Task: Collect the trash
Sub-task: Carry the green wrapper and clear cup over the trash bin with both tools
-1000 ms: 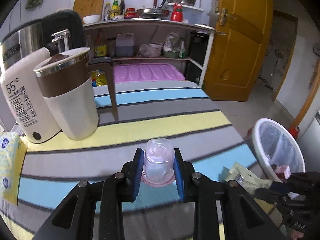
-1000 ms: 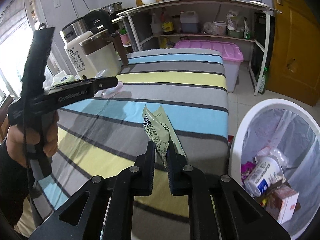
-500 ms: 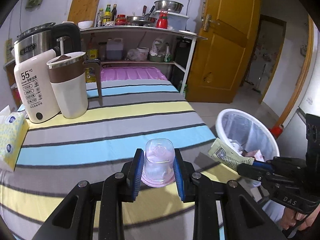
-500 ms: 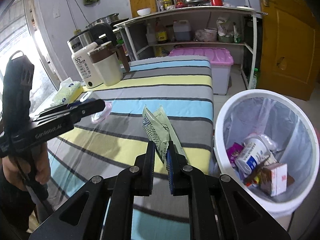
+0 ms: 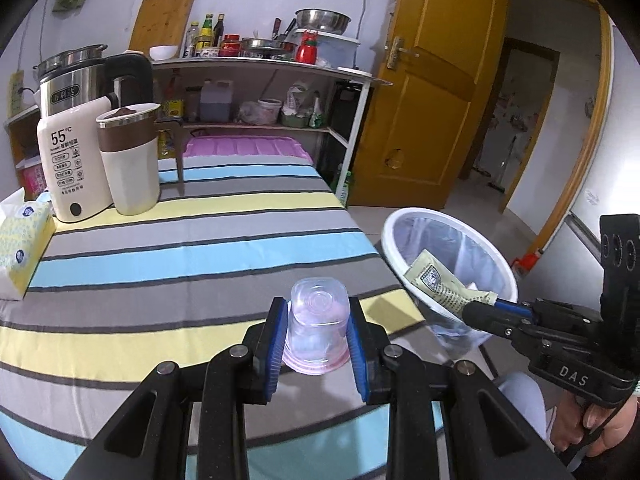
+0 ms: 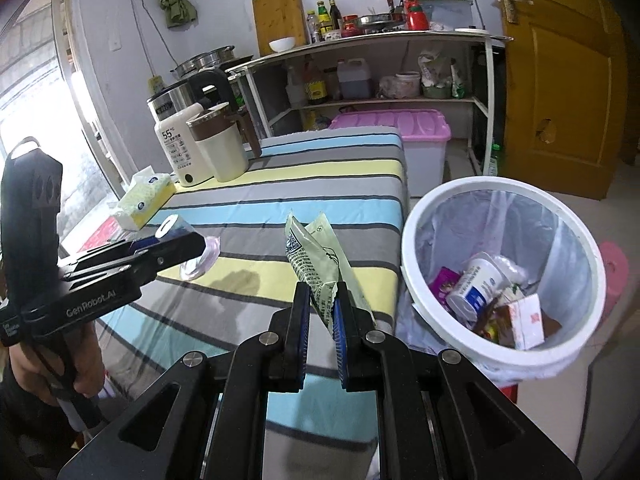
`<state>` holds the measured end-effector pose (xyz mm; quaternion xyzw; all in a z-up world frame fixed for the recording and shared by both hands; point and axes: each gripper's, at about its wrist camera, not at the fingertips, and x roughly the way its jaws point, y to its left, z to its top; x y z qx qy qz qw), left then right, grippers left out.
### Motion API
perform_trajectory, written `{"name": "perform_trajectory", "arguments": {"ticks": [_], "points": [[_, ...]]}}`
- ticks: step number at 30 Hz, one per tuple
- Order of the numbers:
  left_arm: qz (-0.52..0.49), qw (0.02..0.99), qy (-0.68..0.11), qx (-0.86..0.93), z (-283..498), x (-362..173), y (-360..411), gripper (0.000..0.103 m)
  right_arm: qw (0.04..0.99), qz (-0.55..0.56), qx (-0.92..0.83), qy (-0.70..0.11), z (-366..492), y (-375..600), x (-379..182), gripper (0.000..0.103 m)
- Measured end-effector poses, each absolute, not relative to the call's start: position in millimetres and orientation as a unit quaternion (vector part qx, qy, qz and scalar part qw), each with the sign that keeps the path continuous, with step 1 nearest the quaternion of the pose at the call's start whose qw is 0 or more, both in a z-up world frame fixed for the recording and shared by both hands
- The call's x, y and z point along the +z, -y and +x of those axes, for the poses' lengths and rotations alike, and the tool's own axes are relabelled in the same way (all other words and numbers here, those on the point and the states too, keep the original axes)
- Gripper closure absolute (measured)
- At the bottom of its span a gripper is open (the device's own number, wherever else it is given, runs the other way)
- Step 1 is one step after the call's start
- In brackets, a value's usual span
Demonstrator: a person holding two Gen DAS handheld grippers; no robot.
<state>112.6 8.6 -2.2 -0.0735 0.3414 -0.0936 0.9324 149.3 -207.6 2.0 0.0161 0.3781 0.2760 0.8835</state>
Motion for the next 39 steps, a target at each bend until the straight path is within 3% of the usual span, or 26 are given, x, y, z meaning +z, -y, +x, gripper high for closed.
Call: {"name": "perform_trajectory", "arguments": {"ticks": [39], "points": [[-0.018, 0.909, -0.352, -0.224, 199, -3, 135, 0.073, 0.918, 0.069, 0.128, -0.369, 182, 343, -1, 0.091]]}}
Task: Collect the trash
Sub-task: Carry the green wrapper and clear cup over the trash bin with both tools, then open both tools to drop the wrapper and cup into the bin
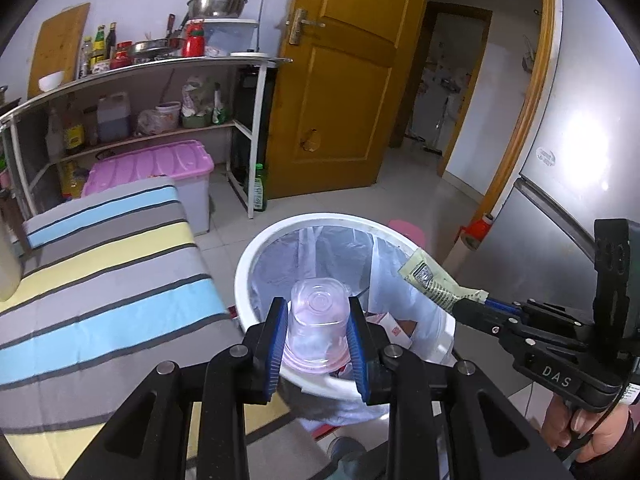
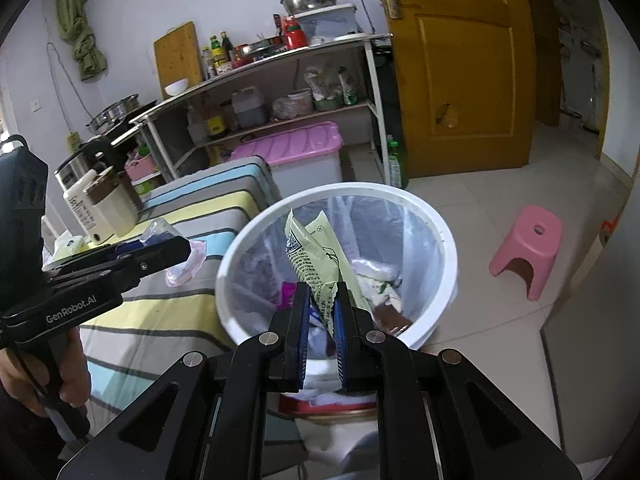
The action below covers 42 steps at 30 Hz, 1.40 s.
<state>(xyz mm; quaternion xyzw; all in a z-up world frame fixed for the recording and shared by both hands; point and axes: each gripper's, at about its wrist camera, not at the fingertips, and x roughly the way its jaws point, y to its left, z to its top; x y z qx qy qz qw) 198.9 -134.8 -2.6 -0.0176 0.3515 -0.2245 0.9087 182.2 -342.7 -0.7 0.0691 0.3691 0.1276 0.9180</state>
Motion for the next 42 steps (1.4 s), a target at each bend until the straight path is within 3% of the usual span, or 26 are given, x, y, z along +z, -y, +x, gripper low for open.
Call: {"name": "perform_trajectory", "arguments": {"ticks": [22, 27, 42], "points": [[-0.034, 0.888, -0.404, -0.219, 267, -46, 155, 0.073, 0.903, 0.061, 0.110, -0.410, 236, 346, -35, 0.090], [-0.043, 0.889, -0.400, -0.221, 266, -46, 151, 0.065, 0.905, 0.056, 0.103, -0.409, 234, 345, -36, 0.084], [-0.053, 0.895, -0.382, -0.222, 244, -31, 140, 0.065, 0.913, 0.050, 0.105, -0.391, 209, 340, -18, 0.081]]}}
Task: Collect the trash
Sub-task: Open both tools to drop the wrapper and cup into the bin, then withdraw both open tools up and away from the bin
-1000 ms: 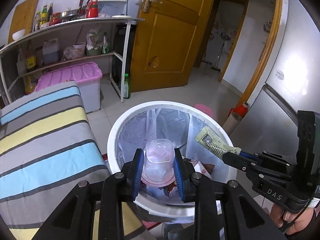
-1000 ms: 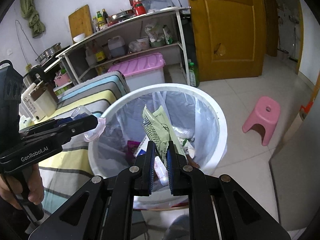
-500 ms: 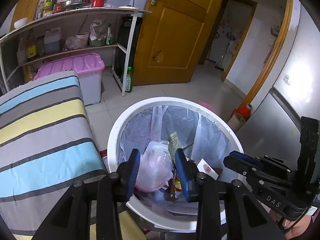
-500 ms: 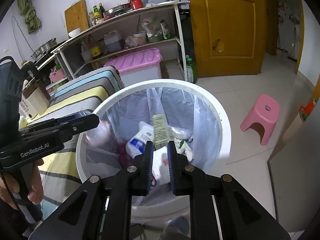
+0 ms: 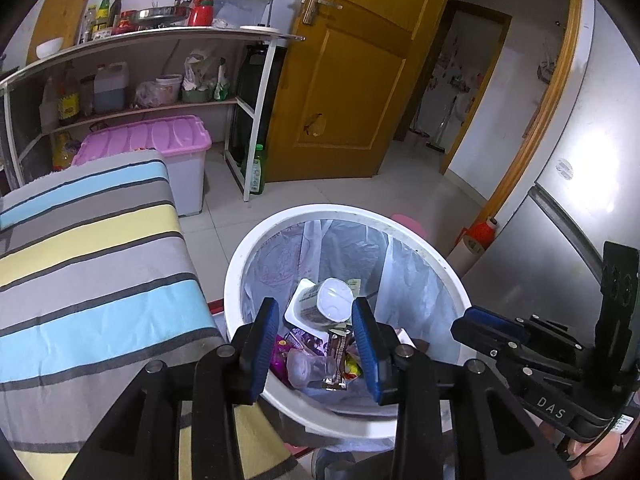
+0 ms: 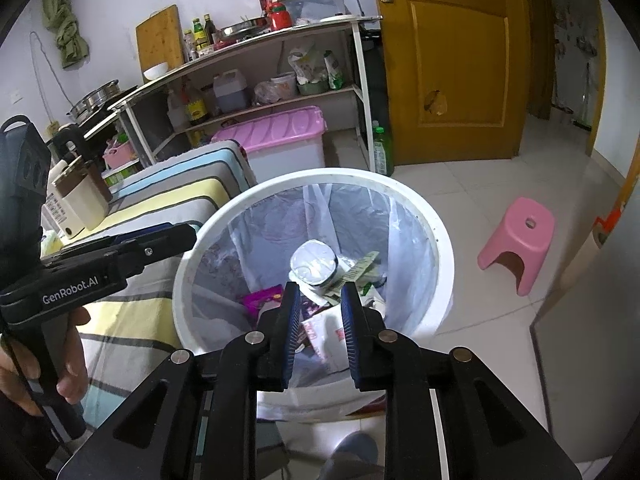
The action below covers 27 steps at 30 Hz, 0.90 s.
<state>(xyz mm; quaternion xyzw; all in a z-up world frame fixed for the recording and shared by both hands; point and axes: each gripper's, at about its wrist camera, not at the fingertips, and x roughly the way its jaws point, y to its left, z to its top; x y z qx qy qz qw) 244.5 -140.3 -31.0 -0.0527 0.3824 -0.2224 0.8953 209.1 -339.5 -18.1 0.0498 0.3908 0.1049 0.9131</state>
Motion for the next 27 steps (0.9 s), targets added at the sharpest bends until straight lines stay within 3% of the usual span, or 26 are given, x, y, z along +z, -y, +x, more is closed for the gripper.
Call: {"name": "perform_trajectory", "arguments": {"ticks": [4, 8, 27], "points": [[-0.053, 0.899, -0.374, -0.222, 233, -25, 136, 0.065, 0.917, 0.046, 0.107, -0.382, 202, 336, -10, 0.080], [-0.055, 0.901, -0.368, -0.221, 222, -21, 130, 0.065, 0.919, 0.043, 0.111, -0.376, 193, 330, -3, 0.072], [-0.029, 0.925, -0.332, -0.184, 141, -1, 96, 0.065, 0.928, 0.033, 0.131, -0.348, 133, 300, 19, 0.072]]}}
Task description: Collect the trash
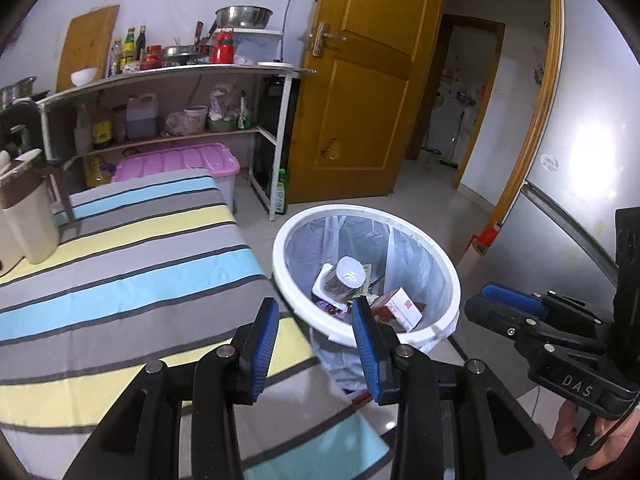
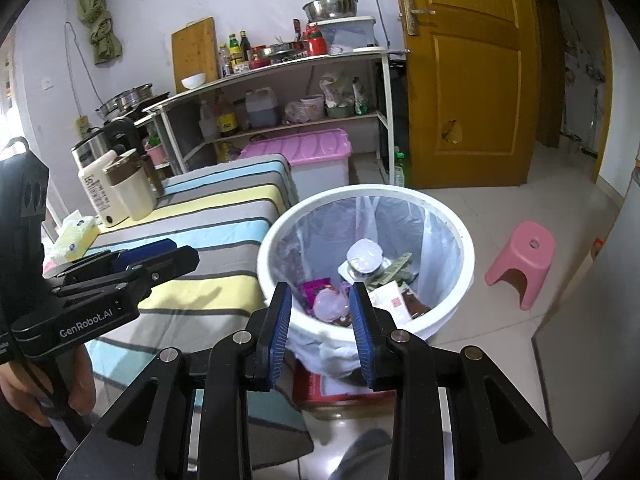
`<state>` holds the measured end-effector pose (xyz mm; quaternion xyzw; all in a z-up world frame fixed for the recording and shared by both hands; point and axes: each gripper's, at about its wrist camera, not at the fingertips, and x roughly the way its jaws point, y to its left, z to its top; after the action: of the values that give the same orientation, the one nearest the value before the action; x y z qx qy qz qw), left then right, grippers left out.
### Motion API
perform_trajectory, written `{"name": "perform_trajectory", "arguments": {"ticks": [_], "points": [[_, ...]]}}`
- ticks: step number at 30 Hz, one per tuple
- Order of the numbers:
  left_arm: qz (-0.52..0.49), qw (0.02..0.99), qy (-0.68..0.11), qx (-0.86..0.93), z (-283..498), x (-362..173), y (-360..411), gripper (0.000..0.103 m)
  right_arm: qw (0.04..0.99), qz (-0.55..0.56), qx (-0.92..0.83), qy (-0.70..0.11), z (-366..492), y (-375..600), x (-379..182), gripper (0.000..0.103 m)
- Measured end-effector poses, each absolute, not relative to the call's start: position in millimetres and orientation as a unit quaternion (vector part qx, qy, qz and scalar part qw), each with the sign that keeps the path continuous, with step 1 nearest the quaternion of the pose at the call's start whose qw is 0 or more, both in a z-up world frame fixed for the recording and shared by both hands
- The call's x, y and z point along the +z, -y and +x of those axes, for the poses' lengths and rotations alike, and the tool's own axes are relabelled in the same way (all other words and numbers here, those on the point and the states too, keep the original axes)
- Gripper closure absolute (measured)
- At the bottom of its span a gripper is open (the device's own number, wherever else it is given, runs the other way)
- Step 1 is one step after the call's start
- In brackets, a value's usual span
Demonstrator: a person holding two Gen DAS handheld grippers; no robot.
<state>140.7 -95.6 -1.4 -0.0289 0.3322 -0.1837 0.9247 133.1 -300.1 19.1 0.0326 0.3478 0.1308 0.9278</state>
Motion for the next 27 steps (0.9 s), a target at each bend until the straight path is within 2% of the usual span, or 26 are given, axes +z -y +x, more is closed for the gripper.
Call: {"name": "perform_trajectory", "arguments": {"ticks": [27], "points": [[-0.009, 0.939, -0.311, -0.148, 57, 7, 73, 0.065, 0.935, 0.017, 0.145, -0.323, 50, 288, 33, 0.071]]}}
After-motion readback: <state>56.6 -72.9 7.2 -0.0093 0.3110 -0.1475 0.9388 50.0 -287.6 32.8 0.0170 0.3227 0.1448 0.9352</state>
